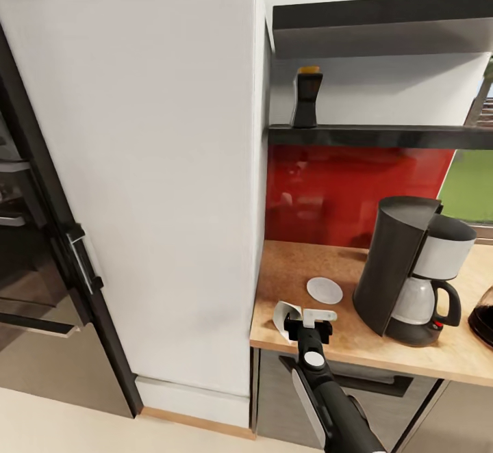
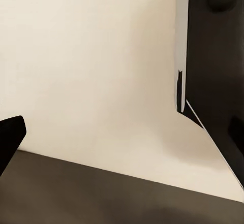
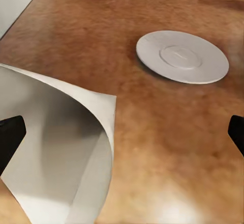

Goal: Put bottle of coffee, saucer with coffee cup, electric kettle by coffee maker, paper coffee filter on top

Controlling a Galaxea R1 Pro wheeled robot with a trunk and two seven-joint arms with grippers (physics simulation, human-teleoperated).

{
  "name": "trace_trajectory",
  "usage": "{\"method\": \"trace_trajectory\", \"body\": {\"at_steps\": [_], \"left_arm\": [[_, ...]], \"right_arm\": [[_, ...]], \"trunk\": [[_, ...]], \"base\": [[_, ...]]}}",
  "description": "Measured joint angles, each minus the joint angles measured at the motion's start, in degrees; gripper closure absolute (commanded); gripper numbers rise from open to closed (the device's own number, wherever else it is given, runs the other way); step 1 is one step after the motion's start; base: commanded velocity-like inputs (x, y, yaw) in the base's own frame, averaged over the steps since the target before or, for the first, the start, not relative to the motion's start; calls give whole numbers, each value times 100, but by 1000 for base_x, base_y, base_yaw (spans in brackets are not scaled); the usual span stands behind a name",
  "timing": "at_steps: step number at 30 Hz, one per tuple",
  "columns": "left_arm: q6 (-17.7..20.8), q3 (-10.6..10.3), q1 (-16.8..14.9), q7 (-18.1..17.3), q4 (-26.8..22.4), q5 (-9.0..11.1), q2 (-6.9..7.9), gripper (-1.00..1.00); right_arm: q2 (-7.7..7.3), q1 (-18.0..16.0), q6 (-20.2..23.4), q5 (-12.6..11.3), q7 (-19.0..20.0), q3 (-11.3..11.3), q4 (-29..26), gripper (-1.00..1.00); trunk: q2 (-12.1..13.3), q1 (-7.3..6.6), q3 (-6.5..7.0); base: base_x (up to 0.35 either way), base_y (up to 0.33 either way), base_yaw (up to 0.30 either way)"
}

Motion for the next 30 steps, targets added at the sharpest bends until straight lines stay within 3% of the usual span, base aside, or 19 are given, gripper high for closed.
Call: {"method": "trace_trajectory", "body": {"at_steps": [11,30], "left_arm": [[-3,-3,1,-1,5,0,8,-100],[-7,-3,1,-1,13,0,9,-100]], "right_arm": [[-4,0,-16,0,-1,0,121,-100],[-7,0,-27,0,-8,-10,484,-100]], "trunk": [[0,-1,0],[0,0,0]], "base": [[134,0,0],[6,0,0]]}}
